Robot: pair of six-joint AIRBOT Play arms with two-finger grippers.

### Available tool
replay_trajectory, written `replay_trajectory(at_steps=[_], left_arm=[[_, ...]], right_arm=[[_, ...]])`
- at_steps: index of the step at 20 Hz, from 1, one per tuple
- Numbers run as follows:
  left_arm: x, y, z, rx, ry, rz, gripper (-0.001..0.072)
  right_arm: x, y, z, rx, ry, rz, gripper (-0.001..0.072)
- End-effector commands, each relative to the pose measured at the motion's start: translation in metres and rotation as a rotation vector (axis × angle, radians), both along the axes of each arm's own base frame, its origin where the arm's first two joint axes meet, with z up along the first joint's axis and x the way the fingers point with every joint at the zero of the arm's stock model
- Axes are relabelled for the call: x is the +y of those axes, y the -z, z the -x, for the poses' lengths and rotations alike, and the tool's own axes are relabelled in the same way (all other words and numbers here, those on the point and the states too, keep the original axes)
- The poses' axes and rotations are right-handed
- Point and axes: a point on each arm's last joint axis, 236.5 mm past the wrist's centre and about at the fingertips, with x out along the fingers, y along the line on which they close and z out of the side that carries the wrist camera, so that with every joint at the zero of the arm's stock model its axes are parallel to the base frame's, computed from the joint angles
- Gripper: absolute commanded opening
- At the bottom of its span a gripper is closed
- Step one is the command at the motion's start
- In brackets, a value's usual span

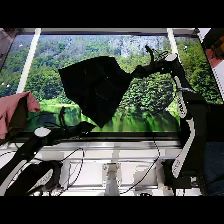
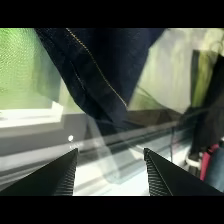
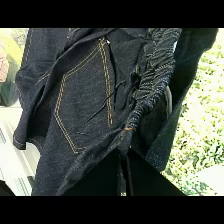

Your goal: Fold the clothes and pants, and hang the long-sleeved shirts on hangers.

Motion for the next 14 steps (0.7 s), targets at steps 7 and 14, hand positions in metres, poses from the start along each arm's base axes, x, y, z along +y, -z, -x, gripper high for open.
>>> replay_trajectory(at_steps=[7,14], left_arm=[[-0.017,0.009,-0.048,-0.087,-0.2,0.07,0.0485],[-0.036,0.013,-0.032,-0.048,-0.145,0.098,0.0486]], right_arm=[[0.0,-0.001,0.0,-0.001,0.0,-0.001,0.002],[0.0,-0.001,0.0,-0.001,-0.001,-0.001,0.002]])
